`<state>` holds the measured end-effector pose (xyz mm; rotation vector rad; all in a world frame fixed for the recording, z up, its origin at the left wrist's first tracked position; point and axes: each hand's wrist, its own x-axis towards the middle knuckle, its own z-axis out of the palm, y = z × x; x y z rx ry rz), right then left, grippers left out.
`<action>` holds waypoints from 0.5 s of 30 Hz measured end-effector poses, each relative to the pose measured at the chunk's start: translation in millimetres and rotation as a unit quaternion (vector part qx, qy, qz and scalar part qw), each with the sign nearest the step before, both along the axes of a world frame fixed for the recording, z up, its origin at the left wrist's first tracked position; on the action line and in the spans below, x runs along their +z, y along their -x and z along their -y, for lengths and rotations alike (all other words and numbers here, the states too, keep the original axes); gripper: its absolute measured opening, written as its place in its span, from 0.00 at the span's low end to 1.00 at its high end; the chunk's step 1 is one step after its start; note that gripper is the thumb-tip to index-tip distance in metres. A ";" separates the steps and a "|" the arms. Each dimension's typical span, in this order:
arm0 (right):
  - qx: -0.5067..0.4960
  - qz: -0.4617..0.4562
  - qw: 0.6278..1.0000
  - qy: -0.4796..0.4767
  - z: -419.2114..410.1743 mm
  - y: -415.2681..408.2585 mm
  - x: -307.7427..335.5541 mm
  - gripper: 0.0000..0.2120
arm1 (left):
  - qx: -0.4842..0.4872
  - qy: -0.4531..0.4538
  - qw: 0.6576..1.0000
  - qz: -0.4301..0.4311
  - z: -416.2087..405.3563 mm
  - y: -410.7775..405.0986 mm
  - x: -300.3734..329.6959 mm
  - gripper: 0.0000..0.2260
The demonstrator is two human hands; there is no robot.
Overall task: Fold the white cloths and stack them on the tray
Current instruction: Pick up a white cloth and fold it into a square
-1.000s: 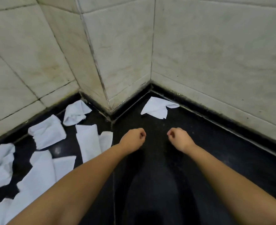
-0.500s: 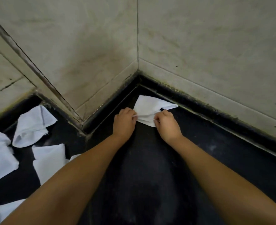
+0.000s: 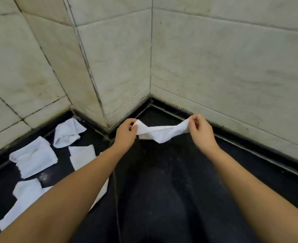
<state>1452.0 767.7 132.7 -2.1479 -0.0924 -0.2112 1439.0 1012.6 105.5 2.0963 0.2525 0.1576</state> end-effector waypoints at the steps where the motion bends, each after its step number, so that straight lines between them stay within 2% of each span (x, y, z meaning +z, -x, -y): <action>1: 0.002 0.009 1.000 -0.014 1.2 11.7 8.7 0.06 | 0.000 0.019 1.000 0.006 -1.3 13.6 10.5 0.14; 4: 0.027 0.029 0.999 -0.035 4.7 48.5 32.3 0.07 | -0.023 0.099 0.995 0.007 -2.8 55.7 41.0 0.12; 7: 0.057 0.032 0.998 -0.025 12.0 85.4 51.1 0.07 | -0.041 0.194 0.979 -0.044 -8.0 91.4 64.1 0.15; 9: 0.067 0.023 0.997 -0.038 17.6 105.9 60.9 0.09 | -0.069 0.219 0.972 -0.058 -13.3 110.5 73.4 0.14; 12: 0.054 -0.007 0.997 -0.054 26.3 128.3 69.6 0.14 | -0.134 0.177 0.973 -0.060 -17.7 135.8 79.9 0.18; 14: 0.049 -0.019 0.999 0.004 30.6 137.5 71.4 0.17 | -0.154 0.077 0.984 -0.041 -15.3 147.2 81.1 0.17; 15: 0.054 -0.026 0.998 0.029 31.8 140.1 71.9 0.15 | -0.155 0.027 0.987 -0.022 -12.6 150.3 80.4 0.15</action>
